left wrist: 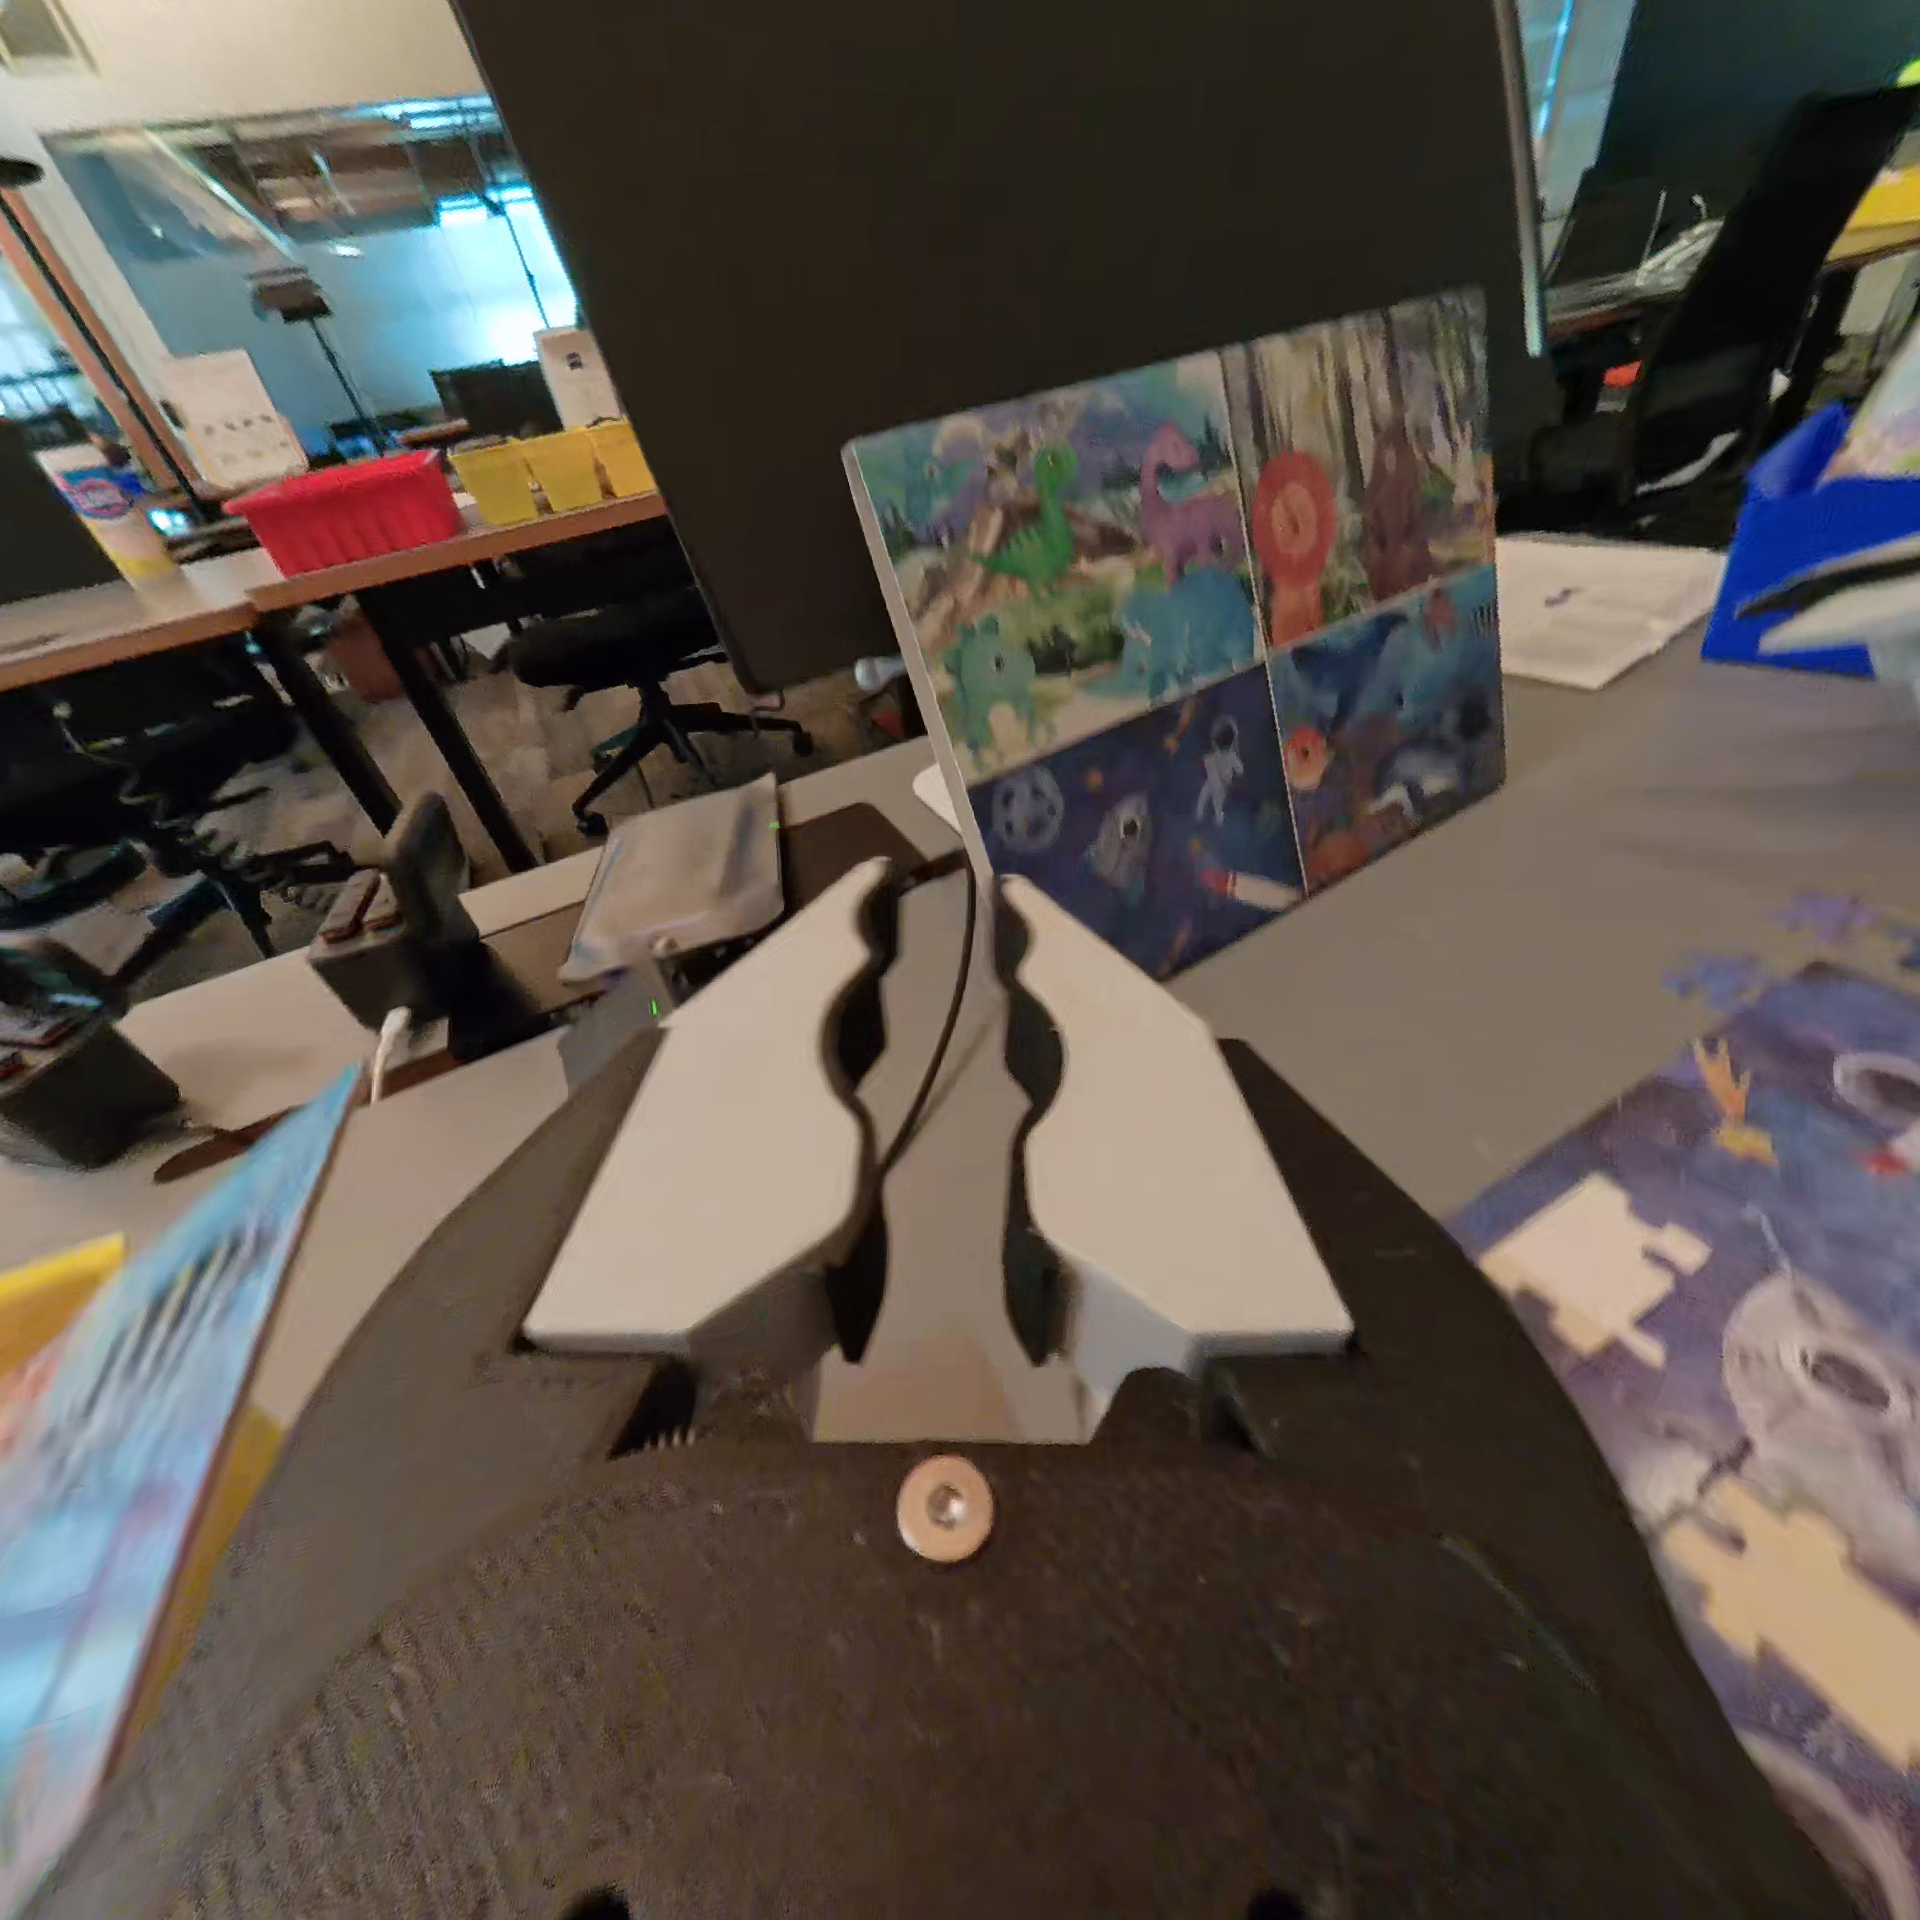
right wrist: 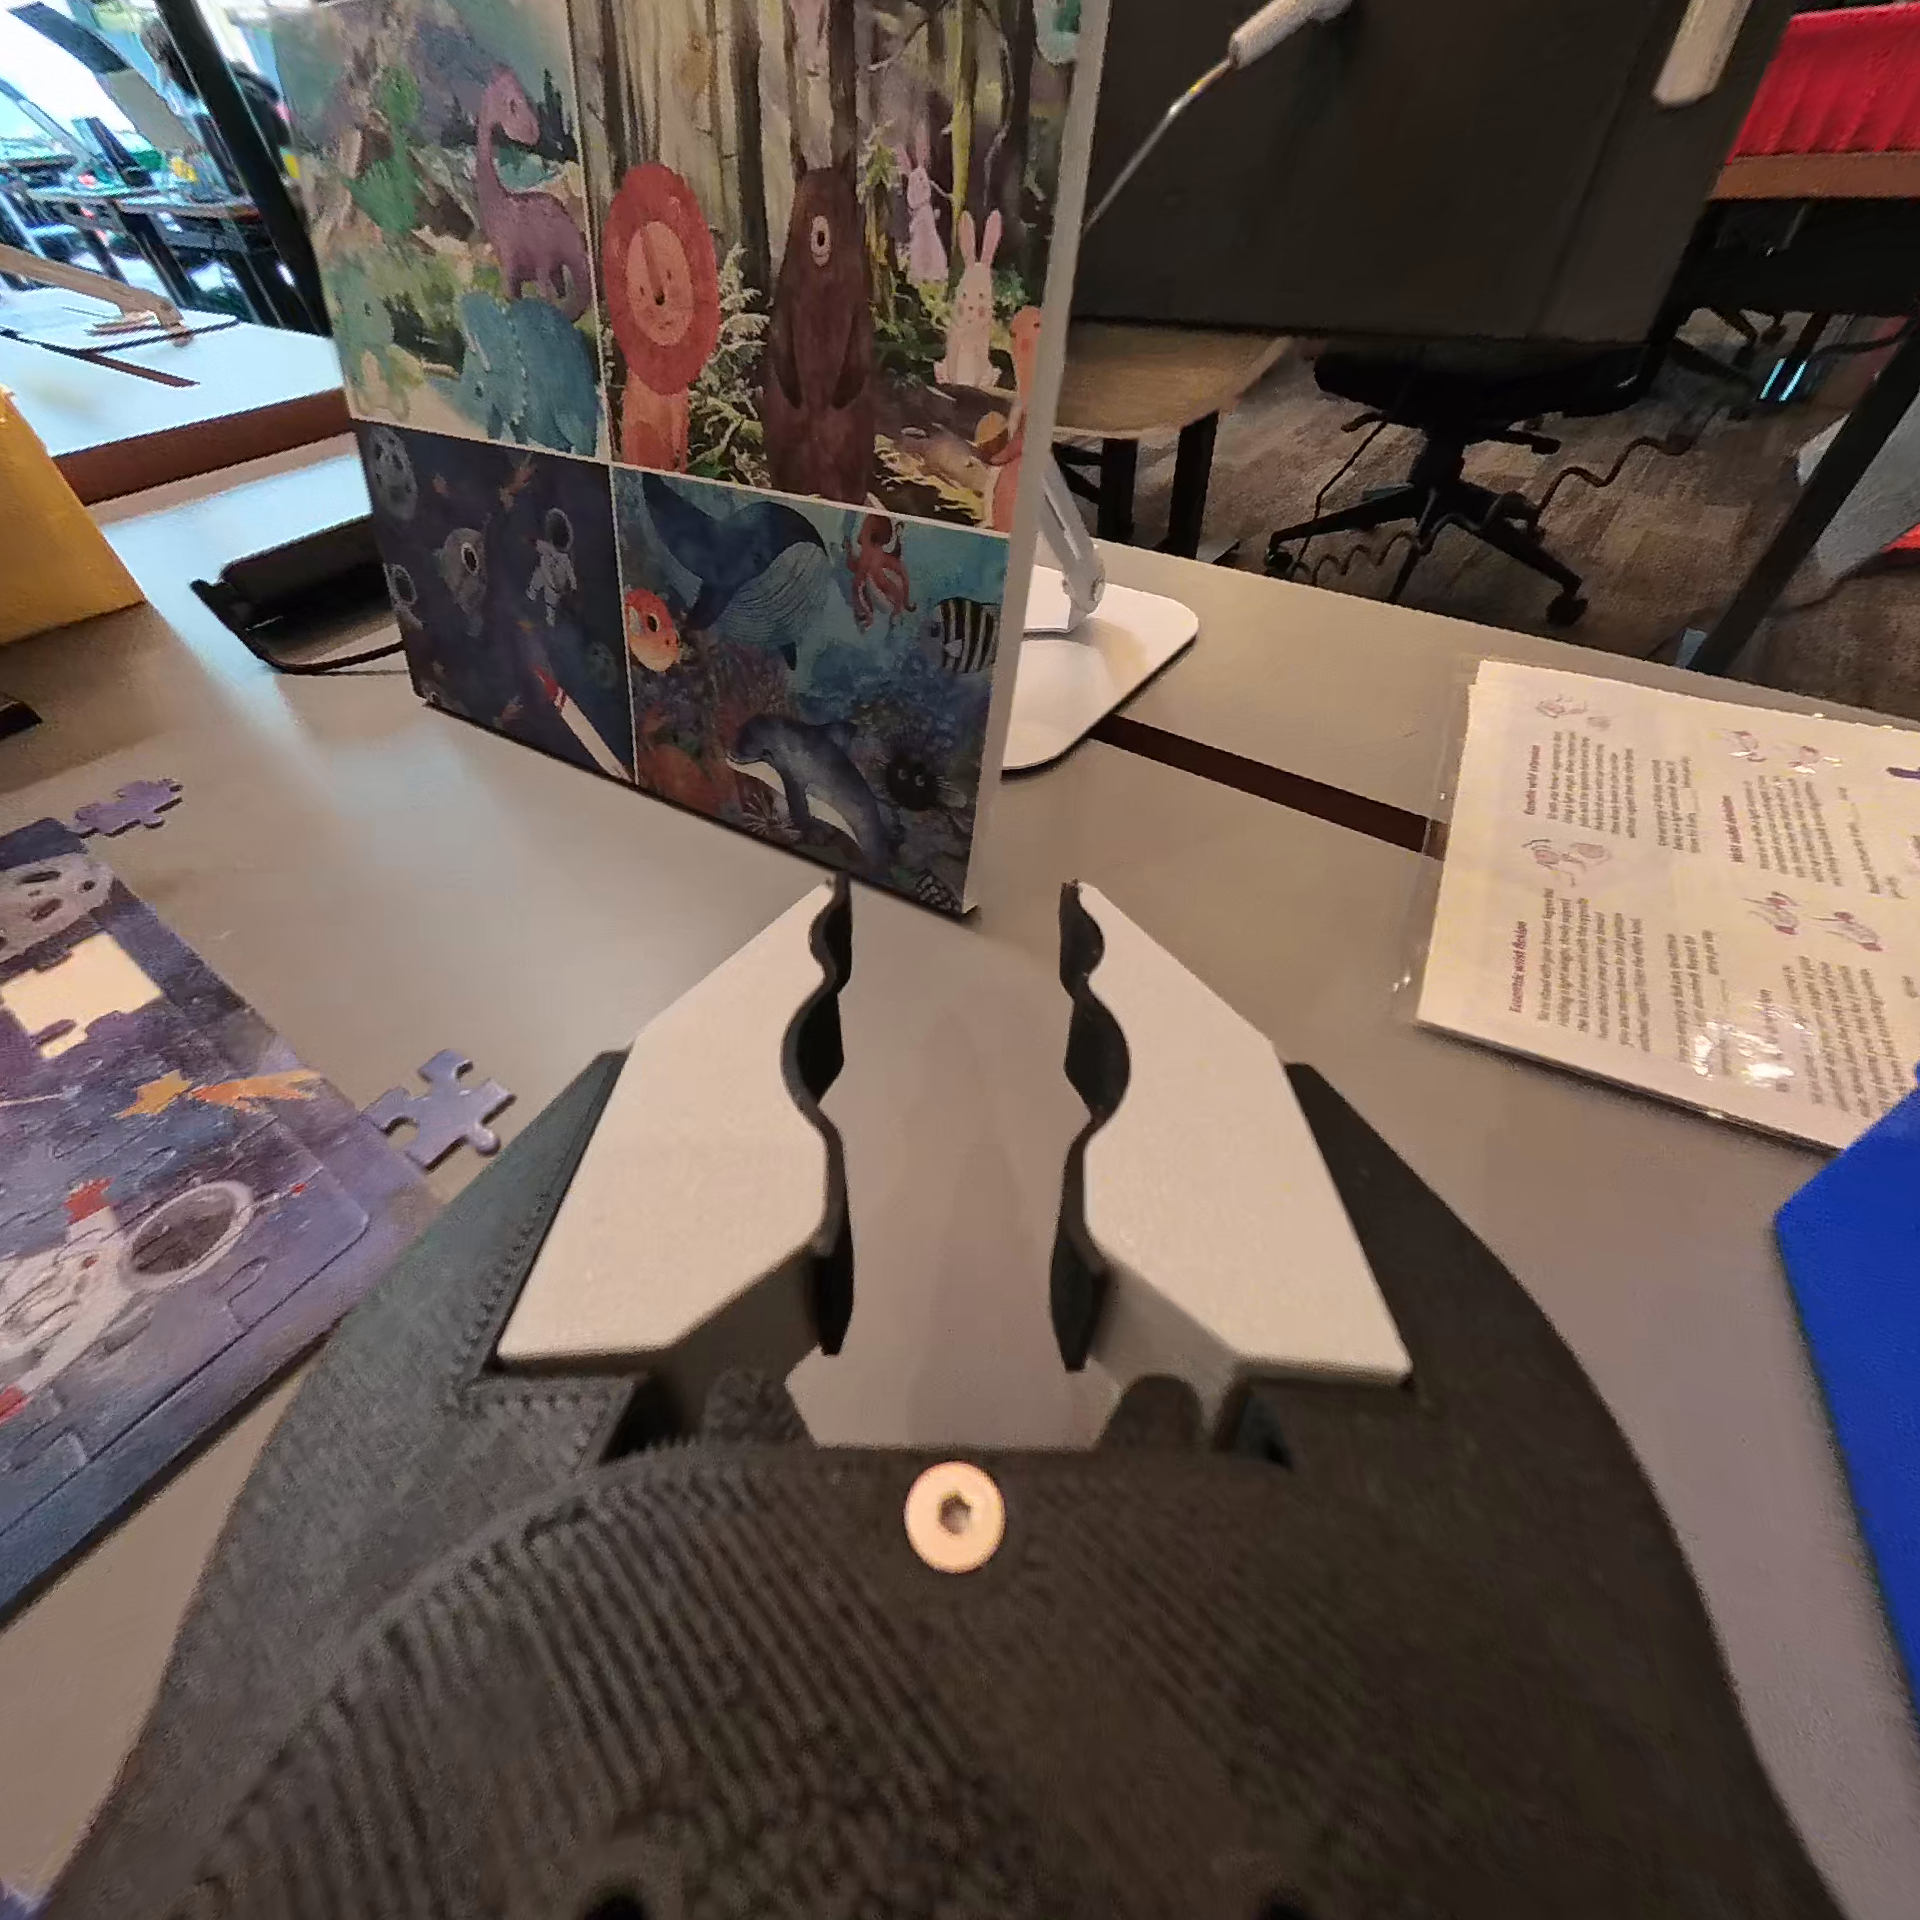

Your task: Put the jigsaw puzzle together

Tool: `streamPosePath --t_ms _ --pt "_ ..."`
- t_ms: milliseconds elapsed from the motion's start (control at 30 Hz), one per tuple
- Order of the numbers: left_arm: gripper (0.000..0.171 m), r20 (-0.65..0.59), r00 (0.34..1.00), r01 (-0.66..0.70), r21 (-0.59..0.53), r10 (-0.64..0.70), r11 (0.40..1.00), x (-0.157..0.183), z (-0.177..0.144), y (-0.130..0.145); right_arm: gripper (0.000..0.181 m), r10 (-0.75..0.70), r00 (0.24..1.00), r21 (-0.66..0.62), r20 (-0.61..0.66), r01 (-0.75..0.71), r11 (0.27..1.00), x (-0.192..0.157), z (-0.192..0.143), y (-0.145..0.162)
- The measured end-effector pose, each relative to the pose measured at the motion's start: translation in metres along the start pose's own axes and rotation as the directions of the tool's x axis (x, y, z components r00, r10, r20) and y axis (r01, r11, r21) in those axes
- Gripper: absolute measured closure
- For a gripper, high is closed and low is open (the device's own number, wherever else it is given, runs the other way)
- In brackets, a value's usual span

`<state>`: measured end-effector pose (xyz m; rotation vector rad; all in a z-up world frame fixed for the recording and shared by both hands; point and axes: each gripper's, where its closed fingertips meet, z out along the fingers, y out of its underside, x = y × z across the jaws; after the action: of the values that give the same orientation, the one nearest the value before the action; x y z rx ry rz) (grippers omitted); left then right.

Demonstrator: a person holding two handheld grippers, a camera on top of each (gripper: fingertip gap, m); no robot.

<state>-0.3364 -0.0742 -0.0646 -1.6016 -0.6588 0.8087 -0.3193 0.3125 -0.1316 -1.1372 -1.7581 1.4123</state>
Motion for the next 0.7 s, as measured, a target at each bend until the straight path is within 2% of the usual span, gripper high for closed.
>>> streamPosePath --t_ms 33,200,367,500,700 --pt "0.171 0.002 1.0 -0.015 0.01 0.015 1.0 0.002 -0.008 0.01 0.142 -0.009 1.0 -0.003 -0.005 0.009 1.0 -0.003 -0.003 0.0" --pt "0.171 -0.079 0.995 0.065 0.057 -0.061 0.996 0.015 -0.022 0.009 0.142 -0.068 0.996 -0.037 -0.052 0.066 0.997 -0.019 -0.028 0.007" --pt "0.171 -0.141 0.987 0.082 0.017 -0.078 0.997 0.025 -0.018 0.018 0.152 -0.09 0.991 -0.028 -0.1 0.087 0.996 -0.024 -0.052 0.014" --pt "0.171 -0.197 0.976 0.091 -0.028 -0.095 0.995 0.036 -0.014 0.027 0.153 -0.092 0.991 -0.062 -0.097 0.086 0.994 -0.023 -0.048 0.018" --pt "0.171 -0.195 0.981 -0.018 -0.057 0.007 0.998 0.044 -0.013 0.036 0.152 -0.147 0.986 -0.098 -0.081 0.139 0.985 -0.035 -0.04 0.02"
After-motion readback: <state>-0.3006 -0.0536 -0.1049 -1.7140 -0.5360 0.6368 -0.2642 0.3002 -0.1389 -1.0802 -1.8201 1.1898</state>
